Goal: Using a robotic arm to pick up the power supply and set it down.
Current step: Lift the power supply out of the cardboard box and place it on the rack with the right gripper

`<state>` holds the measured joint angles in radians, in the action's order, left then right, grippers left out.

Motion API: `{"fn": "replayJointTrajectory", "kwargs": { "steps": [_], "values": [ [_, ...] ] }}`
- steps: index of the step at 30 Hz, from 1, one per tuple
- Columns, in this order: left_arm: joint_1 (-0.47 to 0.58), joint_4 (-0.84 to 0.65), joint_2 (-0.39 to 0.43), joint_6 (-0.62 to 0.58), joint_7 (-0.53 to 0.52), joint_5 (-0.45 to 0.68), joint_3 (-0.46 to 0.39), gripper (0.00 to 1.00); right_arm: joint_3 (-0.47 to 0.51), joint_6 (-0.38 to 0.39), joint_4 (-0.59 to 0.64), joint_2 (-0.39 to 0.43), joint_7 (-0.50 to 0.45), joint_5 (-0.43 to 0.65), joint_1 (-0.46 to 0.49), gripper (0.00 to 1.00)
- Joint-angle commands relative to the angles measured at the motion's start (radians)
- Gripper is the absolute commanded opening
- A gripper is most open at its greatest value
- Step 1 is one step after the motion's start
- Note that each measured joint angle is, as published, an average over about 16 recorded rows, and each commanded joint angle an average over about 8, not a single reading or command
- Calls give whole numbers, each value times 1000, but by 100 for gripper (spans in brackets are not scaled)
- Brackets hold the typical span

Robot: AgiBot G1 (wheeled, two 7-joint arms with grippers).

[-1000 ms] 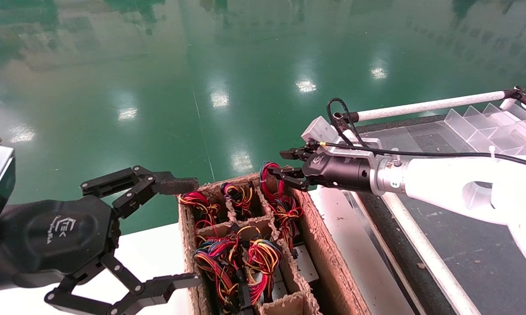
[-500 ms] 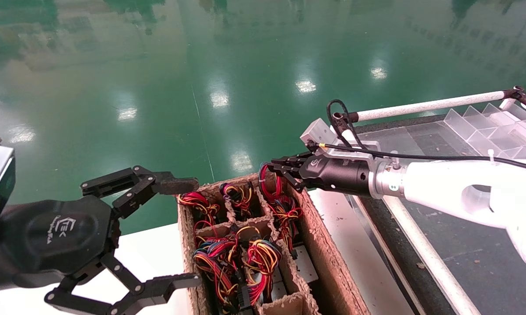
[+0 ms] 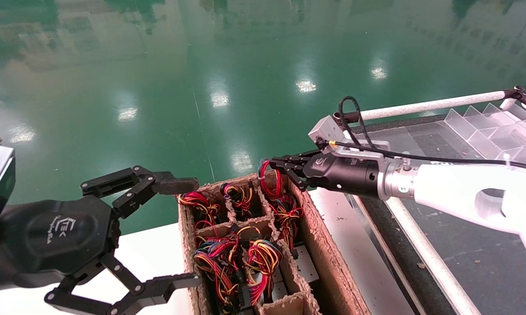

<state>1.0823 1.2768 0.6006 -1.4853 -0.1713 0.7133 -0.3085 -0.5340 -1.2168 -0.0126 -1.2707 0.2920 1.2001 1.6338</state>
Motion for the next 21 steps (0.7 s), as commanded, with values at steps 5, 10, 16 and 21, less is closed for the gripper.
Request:
{"fn": "replayJointTrajectory", "kwargs": {
  "steps": [5, 10, 16, 21],
  "values": [
    [0, 0, 0, 0, 0, 0, 0, 100, 14, -63, -12, 23, 9, -20, 10, 0],
    [0, 0, 0, 0, 0, 0, 0, 100, 21, -135, -25, 45, 15, -31, 30, 0],
    [0, 0, 0, 0, 0, 0, -1, 100, 27, -255, -43, 73, 20, -42, 63, 0],
    [0, 0, 0, 0, 0, -1, -1, 100, 32, -316, -45, 92, 26, -50, 93, 0]
  ]
}}
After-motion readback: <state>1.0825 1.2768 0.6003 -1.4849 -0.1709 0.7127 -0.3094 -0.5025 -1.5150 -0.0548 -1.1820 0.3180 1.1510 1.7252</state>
